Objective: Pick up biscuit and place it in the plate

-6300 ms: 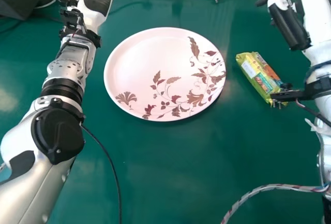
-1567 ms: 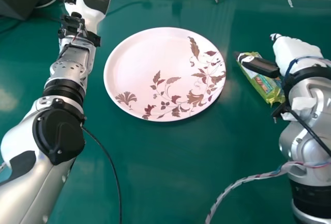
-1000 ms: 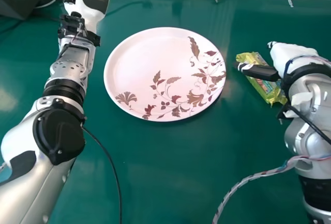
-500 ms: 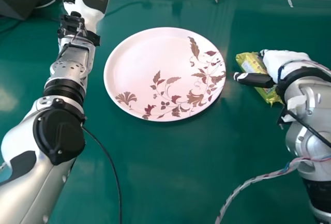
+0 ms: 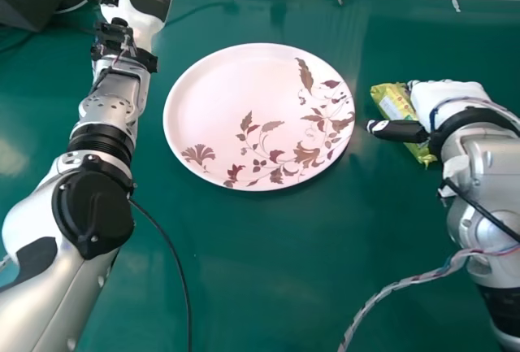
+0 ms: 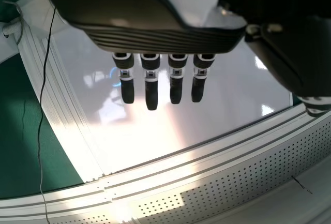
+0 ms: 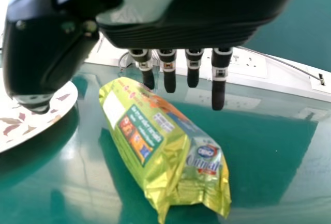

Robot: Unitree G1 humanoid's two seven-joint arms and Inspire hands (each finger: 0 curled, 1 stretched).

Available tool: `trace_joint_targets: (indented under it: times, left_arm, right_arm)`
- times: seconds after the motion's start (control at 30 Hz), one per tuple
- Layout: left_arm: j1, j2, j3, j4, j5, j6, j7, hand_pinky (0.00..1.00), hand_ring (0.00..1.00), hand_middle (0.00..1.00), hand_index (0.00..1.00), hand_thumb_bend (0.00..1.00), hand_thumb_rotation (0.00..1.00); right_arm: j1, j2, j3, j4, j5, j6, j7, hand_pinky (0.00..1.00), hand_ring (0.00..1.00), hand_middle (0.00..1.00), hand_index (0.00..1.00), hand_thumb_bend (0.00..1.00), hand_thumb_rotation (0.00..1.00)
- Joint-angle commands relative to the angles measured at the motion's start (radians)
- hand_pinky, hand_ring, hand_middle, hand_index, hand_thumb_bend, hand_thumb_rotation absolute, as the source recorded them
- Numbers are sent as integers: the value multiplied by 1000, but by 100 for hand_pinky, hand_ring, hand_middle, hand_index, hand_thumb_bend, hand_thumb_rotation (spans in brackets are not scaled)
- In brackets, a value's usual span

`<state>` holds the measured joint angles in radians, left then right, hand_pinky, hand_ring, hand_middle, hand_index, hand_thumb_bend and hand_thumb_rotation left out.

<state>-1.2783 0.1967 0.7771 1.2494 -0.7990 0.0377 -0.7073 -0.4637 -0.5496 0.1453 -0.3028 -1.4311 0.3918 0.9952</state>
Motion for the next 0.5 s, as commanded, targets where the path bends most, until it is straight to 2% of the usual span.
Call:
trace_joint_targets:
  times: [0.0, 0.33, 0.47]
  left_arm:
    - [-11, 4, 16, -12, -13, 6, 24, 90, 90, 97, 96, 100, 41]
    - [-6, 9, 11, -24, -20, 14, 11, 86, 89, 96, 97, 100, 39]
    - [-5, 11, 11, -27, -22, 15, 4, 86, 89, 96, 97, 100, 40]
  right_arm:
    - [32, 2, 13, 1, 10, -11, 19, 75, 91, 100, 100, 91, 72]
    - [43, -34, 15, 42, 10, -42, 22, 71, 87, 100, 100, 92, 69]
    - [45, -40, 15, 68, 14, -40, 16, 75, 90, 100, 100, 91, 71]
